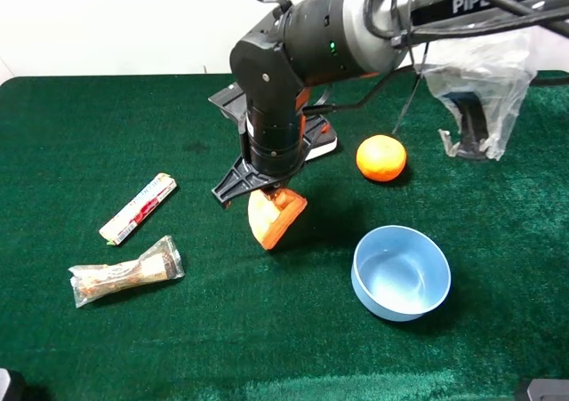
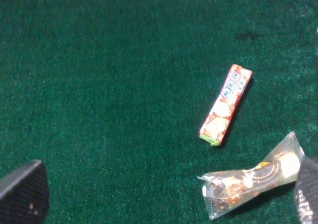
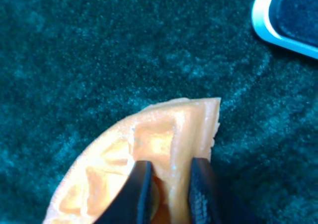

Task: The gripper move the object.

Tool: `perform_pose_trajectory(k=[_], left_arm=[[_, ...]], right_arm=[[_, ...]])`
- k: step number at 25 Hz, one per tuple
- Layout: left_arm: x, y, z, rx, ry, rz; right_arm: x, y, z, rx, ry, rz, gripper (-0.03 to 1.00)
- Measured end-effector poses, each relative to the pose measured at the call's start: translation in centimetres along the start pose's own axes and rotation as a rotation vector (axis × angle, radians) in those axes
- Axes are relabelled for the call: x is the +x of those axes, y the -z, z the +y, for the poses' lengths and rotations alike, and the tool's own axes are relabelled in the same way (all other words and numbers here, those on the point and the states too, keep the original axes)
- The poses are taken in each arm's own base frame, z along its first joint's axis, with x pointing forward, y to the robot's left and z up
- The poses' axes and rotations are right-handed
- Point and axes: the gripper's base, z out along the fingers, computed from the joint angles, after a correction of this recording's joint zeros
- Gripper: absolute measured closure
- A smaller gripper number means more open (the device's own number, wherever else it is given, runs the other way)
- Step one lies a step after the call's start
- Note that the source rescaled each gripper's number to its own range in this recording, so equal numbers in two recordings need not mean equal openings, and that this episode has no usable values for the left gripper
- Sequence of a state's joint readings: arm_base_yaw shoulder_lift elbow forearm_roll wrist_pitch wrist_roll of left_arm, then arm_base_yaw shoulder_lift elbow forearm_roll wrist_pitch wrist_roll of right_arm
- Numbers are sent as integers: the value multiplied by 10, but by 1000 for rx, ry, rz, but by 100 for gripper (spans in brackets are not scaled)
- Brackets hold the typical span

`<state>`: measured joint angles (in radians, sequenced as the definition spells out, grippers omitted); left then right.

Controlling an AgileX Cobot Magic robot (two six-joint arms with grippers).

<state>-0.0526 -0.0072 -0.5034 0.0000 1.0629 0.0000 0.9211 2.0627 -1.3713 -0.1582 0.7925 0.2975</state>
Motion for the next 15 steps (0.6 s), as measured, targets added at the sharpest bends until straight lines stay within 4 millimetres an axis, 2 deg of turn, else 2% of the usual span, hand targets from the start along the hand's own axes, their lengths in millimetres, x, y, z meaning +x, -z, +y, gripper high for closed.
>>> perform_pose_trajectory(k=[2,5,15], left_arm=[[0,0,0,0,0,0],[0,0,0,0,0,0],[0,0,0,0,0,0]], right_arm=[[0,3,-1,5,3,0,77],[0,11,-2,12,10,-12,96],[1,38,-9,41,23,-37,97]])
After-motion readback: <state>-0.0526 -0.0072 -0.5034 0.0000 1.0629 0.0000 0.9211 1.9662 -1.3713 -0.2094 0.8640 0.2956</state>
